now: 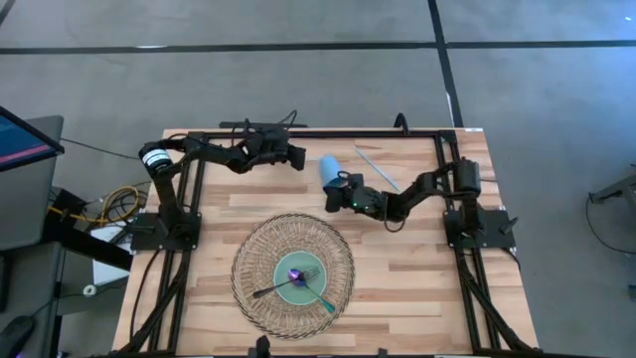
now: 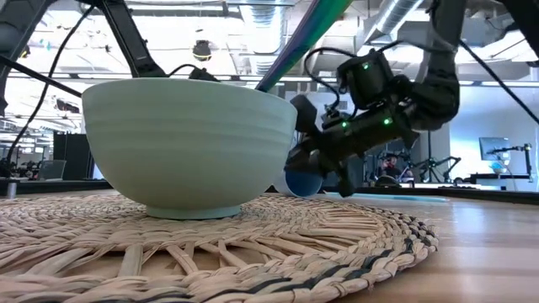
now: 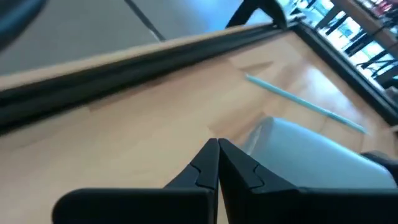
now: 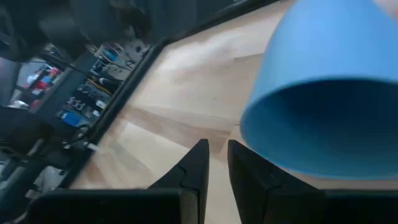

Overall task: Pick & Place Utensil
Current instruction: Put the blue cup on the top right of the woven placemat

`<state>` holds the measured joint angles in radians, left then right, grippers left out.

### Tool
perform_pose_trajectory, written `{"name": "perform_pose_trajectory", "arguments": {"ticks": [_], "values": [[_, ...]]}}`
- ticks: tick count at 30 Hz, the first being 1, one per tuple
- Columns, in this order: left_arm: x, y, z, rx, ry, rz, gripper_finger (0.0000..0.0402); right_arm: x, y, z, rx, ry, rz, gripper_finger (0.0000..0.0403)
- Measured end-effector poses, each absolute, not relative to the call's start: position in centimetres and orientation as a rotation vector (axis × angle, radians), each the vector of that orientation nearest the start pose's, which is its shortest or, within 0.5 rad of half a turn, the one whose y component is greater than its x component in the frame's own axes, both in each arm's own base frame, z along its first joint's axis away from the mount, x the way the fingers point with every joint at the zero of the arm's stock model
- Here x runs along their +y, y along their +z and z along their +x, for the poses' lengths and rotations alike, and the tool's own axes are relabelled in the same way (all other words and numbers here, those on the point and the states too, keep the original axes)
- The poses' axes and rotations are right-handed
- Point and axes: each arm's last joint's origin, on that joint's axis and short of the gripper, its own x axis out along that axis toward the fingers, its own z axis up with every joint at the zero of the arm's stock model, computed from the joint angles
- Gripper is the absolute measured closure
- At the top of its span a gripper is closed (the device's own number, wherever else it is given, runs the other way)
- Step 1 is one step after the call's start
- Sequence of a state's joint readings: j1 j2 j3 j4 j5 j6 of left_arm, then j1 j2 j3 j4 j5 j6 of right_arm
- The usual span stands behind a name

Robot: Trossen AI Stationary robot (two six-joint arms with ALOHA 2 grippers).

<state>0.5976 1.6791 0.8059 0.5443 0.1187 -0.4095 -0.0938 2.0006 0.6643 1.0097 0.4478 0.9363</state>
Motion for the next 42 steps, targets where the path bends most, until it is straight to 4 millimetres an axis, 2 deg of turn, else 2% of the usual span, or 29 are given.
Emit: {"name": "perform_pose_trajectory", "arguments": {"ticks": [7, 16, 26, 29, 36, 39, 42], "values": [[17.9, 20.2, 28.7, 0.176, 0.437, -0.489, 0.0396, -4.7, 8.5, 33.8, 0.044, -0.667, 0.839, 0.0349], [16.1, 24.1, 28.1, 0.076, 0.376, -0.421, 0.0396, -2.9, 8.7, 33.7, 0.034, -0.731, 0.726, 0.0349], [12.6, 27.8, 27.6, -0.012, 0.237, -0.380, 0.0396, -2.0, 8.8, 33.6, 0.031, -0.744, 0.689, 0.0349], [11.3, 28.8, 27.3, -0.027, 0.173, -0.372, 0.0394, -2.0, 9.1, 32.8, 0.038, -0.741, 0.685, 0.0349], [8.4, 31.3, 25.7, -0.049, 0.095, -0.254, 0.0396, -2.4, 11.7, 27.9, 0.107, -0.774, 0.582, 0.0349], [7.2, 32.3, 25.3, -0.081, 0.054, -0.211, 0.0393, -2.3, 12.2, 27.7, 0.159, -0.759, 0.470, 0.0349], [6.4, 32.8, 25.0, -0.099, 0.030, -0.183, 0.0393, -2.1, 12.0, 28.7, 0.173, -0.745, 0.448, 0.0349]]}}
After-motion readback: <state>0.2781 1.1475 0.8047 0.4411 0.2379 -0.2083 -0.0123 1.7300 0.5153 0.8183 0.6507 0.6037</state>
